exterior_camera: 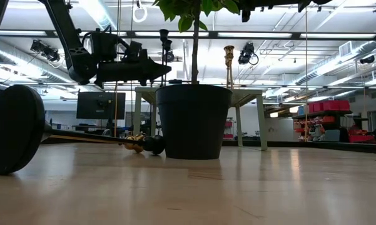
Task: Pick & Place candle stick holders
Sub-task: Put the top black candle holder on the shelf aligned with the other black candle holder, then put the gold candle holder on the shelf aligned with the other gold candle holders
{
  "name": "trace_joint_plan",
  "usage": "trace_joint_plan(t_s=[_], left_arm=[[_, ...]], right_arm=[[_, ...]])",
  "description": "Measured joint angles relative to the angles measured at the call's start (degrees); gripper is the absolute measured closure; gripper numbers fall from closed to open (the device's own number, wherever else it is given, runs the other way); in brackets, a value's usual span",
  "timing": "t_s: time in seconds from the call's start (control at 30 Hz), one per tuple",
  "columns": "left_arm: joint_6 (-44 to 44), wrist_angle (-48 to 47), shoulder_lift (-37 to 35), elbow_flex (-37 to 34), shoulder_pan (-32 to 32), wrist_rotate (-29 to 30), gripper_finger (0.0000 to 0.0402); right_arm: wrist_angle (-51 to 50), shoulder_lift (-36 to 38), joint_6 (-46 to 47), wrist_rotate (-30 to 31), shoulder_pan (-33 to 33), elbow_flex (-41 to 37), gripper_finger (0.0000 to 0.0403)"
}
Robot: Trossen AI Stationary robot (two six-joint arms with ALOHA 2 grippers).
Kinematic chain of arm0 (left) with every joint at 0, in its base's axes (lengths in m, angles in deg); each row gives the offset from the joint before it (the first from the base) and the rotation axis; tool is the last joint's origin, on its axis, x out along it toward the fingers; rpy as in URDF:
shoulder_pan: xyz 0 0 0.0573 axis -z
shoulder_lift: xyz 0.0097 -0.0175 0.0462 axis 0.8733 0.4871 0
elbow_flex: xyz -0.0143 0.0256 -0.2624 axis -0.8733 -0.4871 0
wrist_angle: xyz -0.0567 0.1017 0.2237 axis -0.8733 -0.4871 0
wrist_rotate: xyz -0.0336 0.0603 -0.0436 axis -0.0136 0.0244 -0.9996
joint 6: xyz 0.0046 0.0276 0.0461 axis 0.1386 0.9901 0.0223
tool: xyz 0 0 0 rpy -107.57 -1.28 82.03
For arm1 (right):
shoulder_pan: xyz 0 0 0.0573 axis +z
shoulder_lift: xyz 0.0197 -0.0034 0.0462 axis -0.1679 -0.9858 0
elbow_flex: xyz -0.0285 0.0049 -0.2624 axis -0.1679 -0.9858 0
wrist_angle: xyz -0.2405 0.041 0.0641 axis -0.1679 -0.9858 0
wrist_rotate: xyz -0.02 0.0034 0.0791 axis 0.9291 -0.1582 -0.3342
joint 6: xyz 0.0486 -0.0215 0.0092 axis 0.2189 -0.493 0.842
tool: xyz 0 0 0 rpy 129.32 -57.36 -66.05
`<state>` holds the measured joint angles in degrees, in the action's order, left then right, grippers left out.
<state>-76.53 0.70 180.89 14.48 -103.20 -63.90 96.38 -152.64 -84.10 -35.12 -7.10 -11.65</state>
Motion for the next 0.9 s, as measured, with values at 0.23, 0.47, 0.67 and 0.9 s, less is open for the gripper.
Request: trace_joint_plan(t_s=[0.23,0.47,0.67,0.9], left_arm=[[0.2,-0.9,0.1,-0.1,0.0,-0.3,0.0366],[0.3,-0.3,0.1,-0.1,-0.3,-0.2,0.0312],[0.7,-0.6,-0.4,-0.1,-0.6,-1.7,0.0265],[0.7,-4.8,-3.1,-0.3,-1.9,-4.3,0.0221]], right_arm=[[0.0,0.0,0.0,0.0,0.0,0.0,0.0311],[0.0,0.0,0.0,0.0,0.0,0.0,0.0311],[0.0,0.0,0.0,0.0,0.0,0.0,0.0311],[0.0,0.0,0.2,0.0,0.0,0.0,0.0311]])
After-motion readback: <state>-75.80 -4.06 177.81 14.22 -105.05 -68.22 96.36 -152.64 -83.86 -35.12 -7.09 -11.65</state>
